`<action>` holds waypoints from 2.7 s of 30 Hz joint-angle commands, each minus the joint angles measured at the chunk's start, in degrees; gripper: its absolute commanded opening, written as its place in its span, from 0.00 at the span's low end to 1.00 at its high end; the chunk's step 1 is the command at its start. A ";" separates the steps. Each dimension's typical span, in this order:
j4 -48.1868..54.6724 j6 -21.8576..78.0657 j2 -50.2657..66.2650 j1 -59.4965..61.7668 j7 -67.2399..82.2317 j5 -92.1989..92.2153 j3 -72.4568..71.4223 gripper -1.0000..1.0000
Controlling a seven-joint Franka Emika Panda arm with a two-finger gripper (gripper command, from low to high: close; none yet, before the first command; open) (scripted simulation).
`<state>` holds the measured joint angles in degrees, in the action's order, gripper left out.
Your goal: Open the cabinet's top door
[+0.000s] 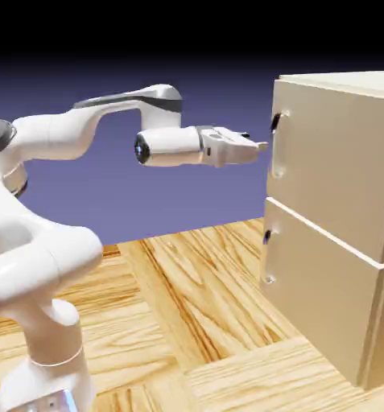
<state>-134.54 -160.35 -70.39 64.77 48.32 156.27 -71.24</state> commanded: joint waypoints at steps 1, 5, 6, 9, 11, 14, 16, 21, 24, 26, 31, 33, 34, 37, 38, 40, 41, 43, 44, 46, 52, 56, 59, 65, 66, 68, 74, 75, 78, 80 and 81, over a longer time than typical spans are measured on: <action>0.00 0.00 0.00 0.00 0.01 0.01 0.00 0.50; 5.22 0.72 0.79 6.27 -0.19 0.77 -2.53 0.50; 6.84 0.94 1.04 8.20 -0.25 1.01 -3.31 0.50; 7.93 1.09 1.21 9.52 -0.29 1.17 -3.83 0.00; 3.78 4.70 1.31 6.26 0.51 0.62 -1.87 0.00; -2.45 10.29 1.45 1.34 1.62 -0.74 1.44 0.00; -6.60 14.17 1.48 -1.91 2.29 -2.06 3.94 0.00; -16.99 24.76 1.05 -9.69 3.61 -7.21 11.63 0.00; -23.10 32.08 0.29 -13.62 4.20 -11.99 17.57 0.00; -26.57 36.96 -0.31 -15.39 4.55 -15.65 21.72 0.00; -32.76 48.71 -1.27 -16.68 5.66 -25.67 32.11 0.00; -34.33 53.32 -1.16 -16.14 6.34 -29.98 36.26 0.00; -34.93 55.62 -0.94 -15.69 6.76 -32.20 38.34 0.00; -36.01 62.53 0.48 -13.73 8.39 -39.16 44.57 0.00; -36.12 64.85 1.26 -12.92 9.07 -41.60 46.64 0.00; -35.95 69.41 3.30 -11.18 10.66 -46.58 50.70 0.00; -35.68 71.61 4.54 -10.29 11.54 -49.07 52.64 0.00; -34.77 75.85 7.45 -8.57 13.46 -54.06 56.31 0.00; -34.13 77.89 9.11 -7.76 14.51 -56.55 58.04 0.00; -32.49 81.83 12.82 -6.28 16.72 -61.54 61.32 0.00; -25.37 91.84 25.24 -3.60 23.44 -75.01 69.03 0.00; -19.42 97.38 33.55 -3.11 27.46 -82.38 72.67 0.00; -14.35 101.38 39.78 -3.16 30.28 -87.27 74.88 0.00; -2.66 109.47 52.22 -3.78 35.53 -95.65 78.09 0.00; -0.58 110.81 54.23 -3.90 36.34 -96.84 78.46 0.00; 3.57 113.41 58.09 -4.09 37.88 -99.03 79.05 0.00; 16.03 120.74 68.76 -4.34 41.86 -104.33 79.78 0.00; 18.11 121.89 70.42 -4.32 42.43 -105.06 79.77 0.00; 24.34 125.23 75.26 -4.19 43.98 -107.04 79.58 0.00; 28.37 127.31 78.27 -4.04 44.83 -108.16 79.33 0.00; 28.37 127.31 78.27 -4.04 44.83 -108.16 79.33 1.00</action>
<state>-106.17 -33.05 7.88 60.72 93.15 48.11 8.09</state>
